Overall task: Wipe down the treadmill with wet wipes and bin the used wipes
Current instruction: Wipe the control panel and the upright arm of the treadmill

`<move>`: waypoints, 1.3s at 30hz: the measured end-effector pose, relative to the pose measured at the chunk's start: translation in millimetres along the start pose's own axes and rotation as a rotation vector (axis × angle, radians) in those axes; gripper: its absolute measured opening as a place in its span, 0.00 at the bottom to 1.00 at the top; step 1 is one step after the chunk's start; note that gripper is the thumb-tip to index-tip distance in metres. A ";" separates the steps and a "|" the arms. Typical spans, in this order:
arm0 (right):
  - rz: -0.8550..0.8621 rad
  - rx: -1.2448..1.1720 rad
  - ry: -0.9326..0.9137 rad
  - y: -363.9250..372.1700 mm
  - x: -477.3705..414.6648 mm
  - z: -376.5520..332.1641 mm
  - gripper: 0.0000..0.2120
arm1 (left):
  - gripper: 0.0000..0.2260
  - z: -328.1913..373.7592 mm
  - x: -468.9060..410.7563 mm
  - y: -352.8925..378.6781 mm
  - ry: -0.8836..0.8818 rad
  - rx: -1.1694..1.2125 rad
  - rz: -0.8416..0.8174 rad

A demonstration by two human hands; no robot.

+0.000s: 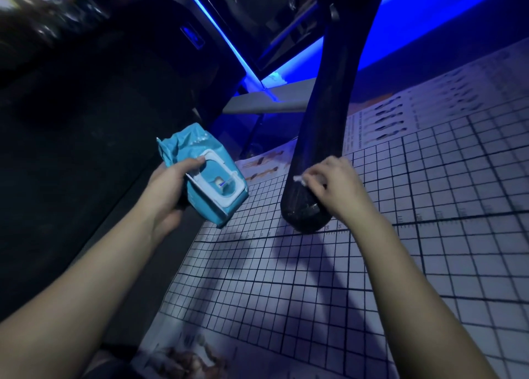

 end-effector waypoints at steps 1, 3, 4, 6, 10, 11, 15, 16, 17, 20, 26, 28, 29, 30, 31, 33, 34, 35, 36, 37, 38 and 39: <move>-0.031 0.027 -0.069 1.6 11.6 -14.6 0.10 | 0.14 -0.1 0.9 -2.1 -0.002 0.001 0.001; -0.106 0.031 -0.166 7.3 38.6 -40.6 0.10 | 0.14 1.4 2.9 -5.4 0.001 0.006 0.006; -0.164 0.007 -0.187 11.5 52.9 -52.1 0.10 | 0.14 2.6 4.1 -7.6 0.002 0.008 0.009; -0.234 -0.195 -0.090 16.7 75.7 -66.9 0.10 | 0.15 5.2 5.0 -14.6 -0.001 0.032 0.012; -0.060 -0.710 0.263 29.4 98.1 -83.6 0.05 | 0.16 19.2 9.8 -38.5 -0.053 0.109 0.025; -0.042 -0.792 0.331 43.8 103.4 -93.5 0.04 | 0.14 28.6 14.0 -48.4 -0.051 0.117 0.037; -0.123 -1.234 0.822 141.4 134.0 -154.1 0.03 | 0.15 75.5 35.6 -107.6 0.018 0.133 0.128; -0.187 -1.328 0.948 165.8 141.3 -181.5 0.03 | 0.15 91.5 42.4 -129.3 0.049 0.122 0.166; -0.255 -1.394 1.061 186.5 148.3 -202.8 0.02 | 0.15 103.2 49.2 -145.2 0.075 0.114 0.189; -0.514 -1.520 1.196 217.4 150.1 -301.3 0.02 | 0.16 159.0 76.1 -216.5 0.208 0.125 0.317; -0.726 -1.622 1.064 185.0 83.2 -461.7 0.04 | 0.16 237.7 127.1 -328.8 0.335 0.207 0.457; -0.611 -1.777 0.953 141.6 23.4 -497.2 0.07 | 0.13 253.2 139.6 -350.0 0.351 0.231 0.468; -0.534 -1.874 0.880 113.7 -7.9 -509.1 0.06 | 0.14 259.5 145.7 -357.8 0.356 0.242 0.475; -0.477 -1.961 0.809 86.6 -35.2 -517.4 0.10 | 0.15 265.2 151.0 -363.3 0.361 0.248 0.474; -0.452 -2.009 0.742 64.4 -57.4 -522.5 0.18 | 0.18 270.4 155.7 -366.3 0.366 0.250 0.470; -0.385 -1.903 0.590 37.4 -84.7 -519.8 0.27 | 0.20 278.2 161.9 -365.4 0.374 0.245 0.455; -0.336 -1.802 0.509 27.4 -89.4 -515.7 0.27 | 0.19 281.6 163.3 -362.3 0.383 0.243 0.447; -0.290 -1.718 0.434 18.5 -89.4 -510.6 0.26 | 0.17 284.3 163.9 -357.4 0.392 0.241 0.431; -0.255 -1.656 0.375 12.1 -83.9 -508.0 0.25 | 0.16 286.0 162.7 -353.0 0.399 0.234 0.423; -0.239 -1.624 0.334 6.6 -73.9 -506.1 0.25 | 0.16 286.4 161.2 -347.4 0.397 0.221 0.415; -0.241 -1.592 0.296 5.0 -62.2 -505.6 0.25 | 0.17 285.3 157.8 -342.7 0.390 0.208 0.410; -0.241 -1.558 0.250 3.6 -50.1 -506.0 0.23 | 0.17 283.9 155.0 -336.8 0.381 0.196 0.397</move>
Point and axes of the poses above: each hand's wrist, its own x-axis away from the middle knuckle, its own y-axis out of the palm, z = x × y, the point moved 9 cm from there along -x, towards the middle knuckle, and after that the axes turned 13 degrees about z, right-handed, at the moved point
